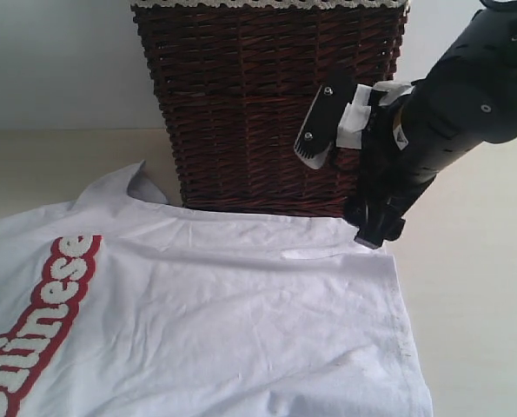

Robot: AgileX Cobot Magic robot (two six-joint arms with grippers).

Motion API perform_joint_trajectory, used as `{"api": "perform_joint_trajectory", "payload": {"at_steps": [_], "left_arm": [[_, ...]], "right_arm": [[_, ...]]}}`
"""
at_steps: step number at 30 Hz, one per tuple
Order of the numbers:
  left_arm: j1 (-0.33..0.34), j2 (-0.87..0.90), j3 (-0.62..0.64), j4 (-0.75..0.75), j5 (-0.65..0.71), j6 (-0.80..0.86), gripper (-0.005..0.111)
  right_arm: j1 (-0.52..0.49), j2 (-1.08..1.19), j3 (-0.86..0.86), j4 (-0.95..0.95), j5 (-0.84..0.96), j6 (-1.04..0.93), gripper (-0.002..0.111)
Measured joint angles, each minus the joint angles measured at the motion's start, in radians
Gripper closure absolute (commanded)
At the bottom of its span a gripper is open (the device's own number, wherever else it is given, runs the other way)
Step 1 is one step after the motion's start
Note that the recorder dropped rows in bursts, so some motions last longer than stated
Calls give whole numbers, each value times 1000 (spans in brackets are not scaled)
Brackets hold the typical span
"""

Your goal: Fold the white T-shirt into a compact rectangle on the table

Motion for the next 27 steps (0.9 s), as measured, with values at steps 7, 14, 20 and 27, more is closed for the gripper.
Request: {"api": "perform_joint_trajectory", "payload": {"at_steps": [7, 14, 20, 27], "left_arm": [[0, 0, 0, 0, 0, 0, 1], [0, 0, 0, 0, 0, 0, 1], [0, 0, 0, 0, 0, 0, 1], [0, 0, 0, 0, 0, 0, 1]], "right_arm": [[0, 0, 0, 126, 149, -138, 24], [0, 0, 0, 303, 170, -366, 3], [0, 0, 0, 423, 316, -605, 3], [-2, 11, 15, 431, 371, -697, 3]]}}
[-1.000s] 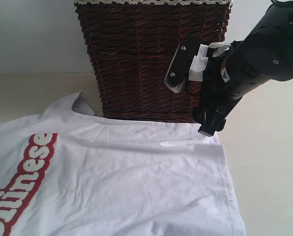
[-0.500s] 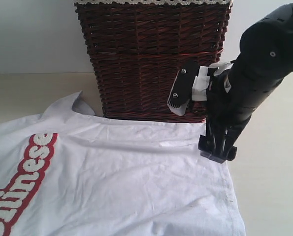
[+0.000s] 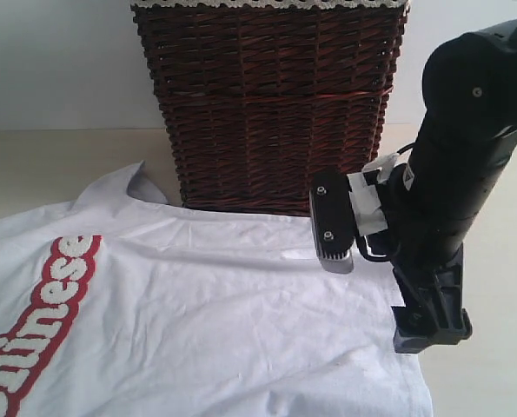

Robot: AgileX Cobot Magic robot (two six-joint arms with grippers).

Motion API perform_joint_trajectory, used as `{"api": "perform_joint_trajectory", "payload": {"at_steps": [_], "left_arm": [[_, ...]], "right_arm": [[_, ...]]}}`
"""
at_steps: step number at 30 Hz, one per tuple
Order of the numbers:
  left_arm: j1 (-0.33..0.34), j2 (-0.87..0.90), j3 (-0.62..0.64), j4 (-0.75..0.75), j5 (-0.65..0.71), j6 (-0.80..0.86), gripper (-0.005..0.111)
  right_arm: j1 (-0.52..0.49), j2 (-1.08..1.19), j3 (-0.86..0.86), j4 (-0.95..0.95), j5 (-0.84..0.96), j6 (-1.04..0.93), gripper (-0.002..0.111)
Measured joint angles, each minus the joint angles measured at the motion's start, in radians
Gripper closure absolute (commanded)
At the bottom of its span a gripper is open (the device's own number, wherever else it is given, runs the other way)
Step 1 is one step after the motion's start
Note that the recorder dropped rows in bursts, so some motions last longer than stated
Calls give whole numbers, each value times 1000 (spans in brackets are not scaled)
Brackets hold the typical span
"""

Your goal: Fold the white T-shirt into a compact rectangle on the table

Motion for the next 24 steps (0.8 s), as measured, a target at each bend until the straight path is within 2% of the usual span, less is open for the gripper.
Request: {"api": "perform_joint_trajectory", "payload": {"at_steps": [4, 10, 13, 19, 24], "left_arm": [[0, 0, 0, 0, 0, 0, 1], [0, 0, 0, 0, 0, 0, 1], [0, 0, 0, 0, 0, 0, 1], [0, 0, 0, 0, 0, 0, 1], [0, 0, 0, 0, 0, 0, 1]], "right_arm": [[-21, 59, 0, -83, 0, 15, 3], [-107, 154, 0, -92, -40, 15, 3], [-138, 183, 0, -60, -68, -11, 3], [-139, 230, 0, 76, -162, -109, 3], [-139, 284, 0, 71, -171, -134, 3]]}}
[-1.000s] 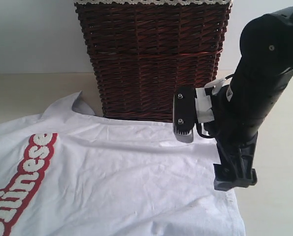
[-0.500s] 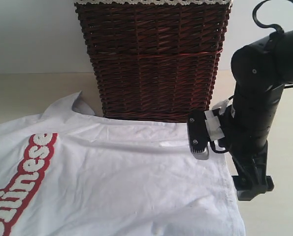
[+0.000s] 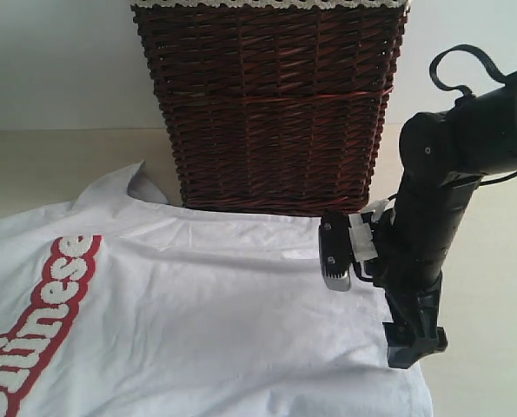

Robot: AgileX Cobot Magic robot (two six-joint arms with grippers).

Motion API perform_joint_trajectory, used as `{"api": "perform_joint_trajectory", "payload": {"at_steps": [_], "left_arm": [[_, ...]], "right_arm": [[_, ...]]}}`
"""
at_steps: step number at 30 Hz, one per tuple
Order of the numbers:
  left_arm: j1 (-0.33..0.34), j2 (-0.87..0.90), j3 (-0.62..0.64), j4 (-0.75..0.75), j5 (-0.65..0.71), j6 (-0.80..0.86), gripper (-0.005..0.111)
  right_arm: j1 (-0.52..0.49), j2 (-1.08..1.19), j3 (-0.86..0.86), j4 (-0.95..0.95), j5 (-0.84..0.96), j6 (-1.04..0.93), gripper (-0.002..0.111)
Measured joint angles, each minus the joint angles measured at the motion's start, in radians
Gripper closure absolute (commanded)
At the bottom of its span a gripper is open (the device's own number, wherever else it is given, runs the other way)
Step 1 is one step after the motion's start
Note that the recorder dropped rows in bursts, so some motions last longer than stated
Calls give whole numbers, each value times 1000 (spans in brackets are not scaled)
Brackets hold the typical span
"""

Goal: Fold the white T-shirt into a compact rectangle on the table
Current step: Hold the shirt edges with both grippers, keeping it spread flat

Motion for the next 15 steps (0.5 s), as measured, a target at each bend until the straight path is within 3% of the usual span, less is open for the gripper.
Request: {"api": "perform_joint_trajectory", "payload": {"at_steps": [15], "left_arm": [[0, 0, 0, 0, 0, 0, 1]], "right_arm": [[0, 56, -2, -57, -50, 74, 3]]}}
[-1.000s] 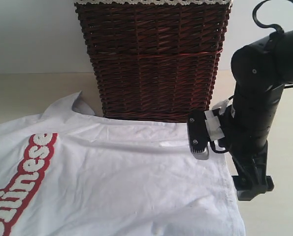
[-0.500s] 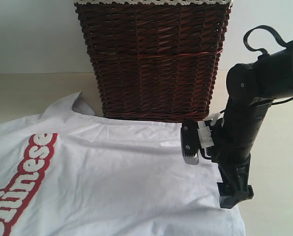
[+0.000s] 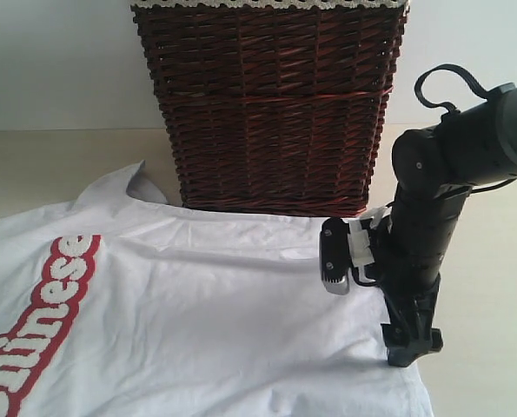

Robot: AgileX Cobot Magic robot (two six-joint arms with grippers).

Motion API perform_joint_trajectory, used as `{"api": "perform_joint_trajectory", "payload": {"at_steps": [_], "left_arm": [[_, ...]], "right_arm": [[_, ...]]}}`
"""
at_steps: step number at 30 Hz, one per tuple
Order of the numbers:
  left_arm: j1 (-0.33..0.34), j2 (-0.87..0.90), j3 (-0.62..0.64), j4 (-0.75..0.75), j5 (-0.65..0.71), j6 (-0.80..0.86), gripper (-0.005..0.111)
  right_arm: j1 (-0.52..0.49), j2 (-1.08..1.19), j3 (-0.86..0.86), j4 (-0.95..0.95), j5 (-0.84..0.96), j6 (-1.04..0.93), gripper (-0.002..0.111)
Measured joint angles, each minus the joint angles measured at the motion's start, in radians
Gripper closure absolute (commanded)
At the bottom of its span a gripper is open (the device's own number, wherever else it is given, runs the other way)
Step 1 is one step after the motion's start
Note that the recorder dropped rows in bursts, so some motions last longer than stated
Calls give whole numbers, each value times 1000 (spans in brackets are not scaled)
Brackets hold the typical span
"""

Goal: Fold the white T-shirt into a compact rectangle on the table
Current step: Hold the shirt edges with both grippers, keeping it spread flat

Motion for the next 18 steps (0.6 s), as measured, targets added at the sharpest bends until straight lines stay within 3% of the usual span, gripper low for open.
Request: {"api": "perform_joint_trajectory", "payload": {"at_steps": [18], "left_arm": [[0, 0, 0, 0, 0, 0, 1]], "right_arm": [[0, 15, -8, -14, 0, 0, 3]]}}
